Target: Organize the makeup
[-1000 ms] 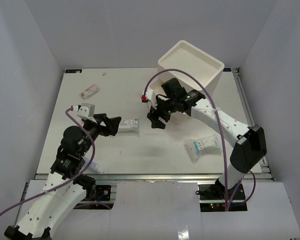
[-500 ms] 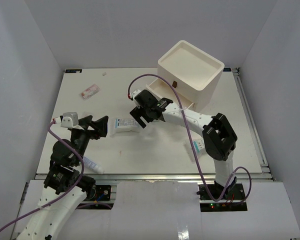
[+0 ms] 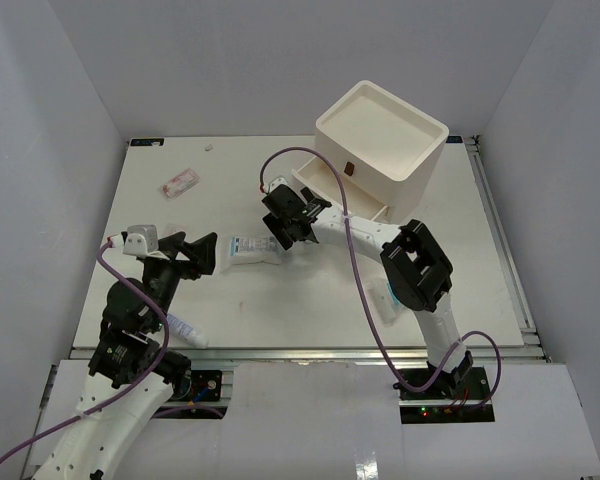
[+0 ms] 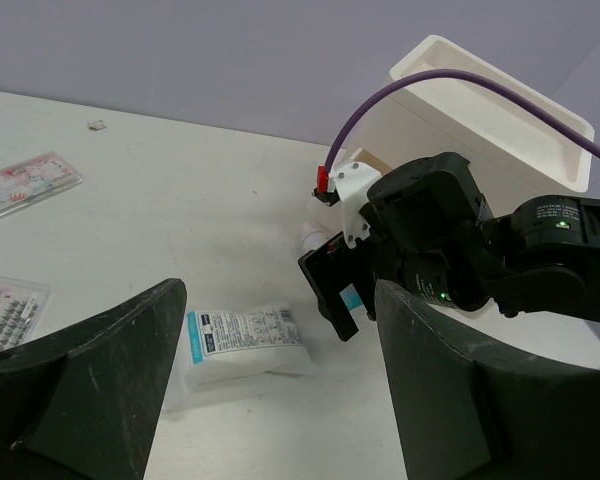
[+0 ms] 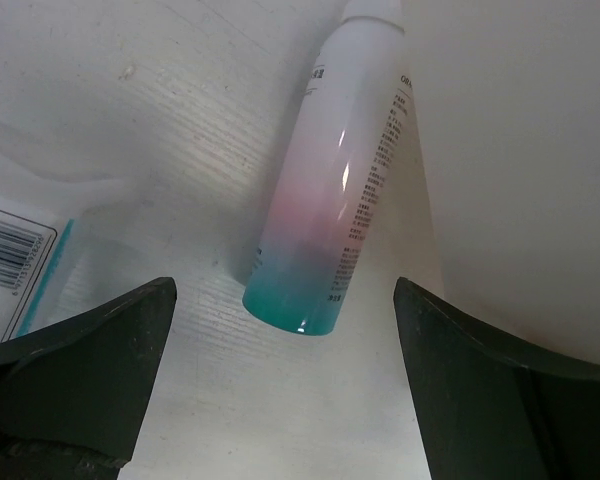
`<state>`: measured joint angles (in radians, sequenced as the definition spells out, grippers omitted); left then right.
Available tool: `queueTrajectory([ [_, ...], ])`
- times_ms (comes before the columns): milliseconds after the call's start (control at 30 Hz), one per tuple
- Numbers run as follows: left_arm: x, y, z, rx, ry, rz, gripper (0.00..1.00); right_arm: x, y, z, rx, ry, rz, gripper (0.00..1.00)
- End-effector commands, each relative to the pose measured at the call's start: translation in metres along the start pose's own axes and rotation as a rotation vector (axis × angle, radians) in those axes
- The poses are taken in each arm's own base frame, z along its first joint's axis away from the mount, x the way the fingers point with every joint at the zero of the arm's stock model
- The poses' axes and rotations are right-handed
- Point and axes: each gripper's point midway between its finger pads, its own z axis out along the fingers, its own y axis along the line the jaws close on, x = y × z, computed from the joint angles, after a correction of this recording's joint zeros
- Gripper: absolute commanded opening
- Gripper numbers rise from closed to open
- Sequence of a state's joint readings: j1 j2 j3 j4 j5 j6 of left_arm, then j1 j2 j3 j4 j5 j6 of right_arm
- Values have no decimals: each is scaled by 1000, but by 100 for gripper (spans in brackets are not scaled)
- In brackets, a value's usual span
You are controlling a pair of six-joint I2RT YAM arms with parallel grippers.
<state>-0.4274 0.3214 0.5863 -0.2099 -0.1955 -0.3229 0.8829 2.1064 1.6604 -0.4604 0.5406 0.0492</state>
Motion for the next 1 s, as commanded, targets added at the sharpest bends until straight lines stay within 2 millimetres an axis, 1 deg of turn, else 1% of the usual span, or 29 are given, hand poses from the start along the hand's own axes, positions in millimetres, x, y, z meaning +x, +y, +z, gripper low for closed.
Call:
queueTrajectory([
  [0, 0, 1, 0, -2, -3, -4, 87, -19, -5, 7, 54, -60, 72, 95],
  [267, 0, 0, 0, 2, -1, -4, 87, -4, 2, 21, 51, -32, 62, 92],
  [567, 0, 0, 0, 1, 0, -3, 87, 1, 7, 26, 37, -22, 64, 85],
  [733, 1, 0, 0, 1, 0, -3, 87, 8, 6, 29, 24, -4, 70, 82],
  [967, 1, 0, 0, 2, 3, -3, 87, 20, 7, 32, -29, 26, 83, 74],
])
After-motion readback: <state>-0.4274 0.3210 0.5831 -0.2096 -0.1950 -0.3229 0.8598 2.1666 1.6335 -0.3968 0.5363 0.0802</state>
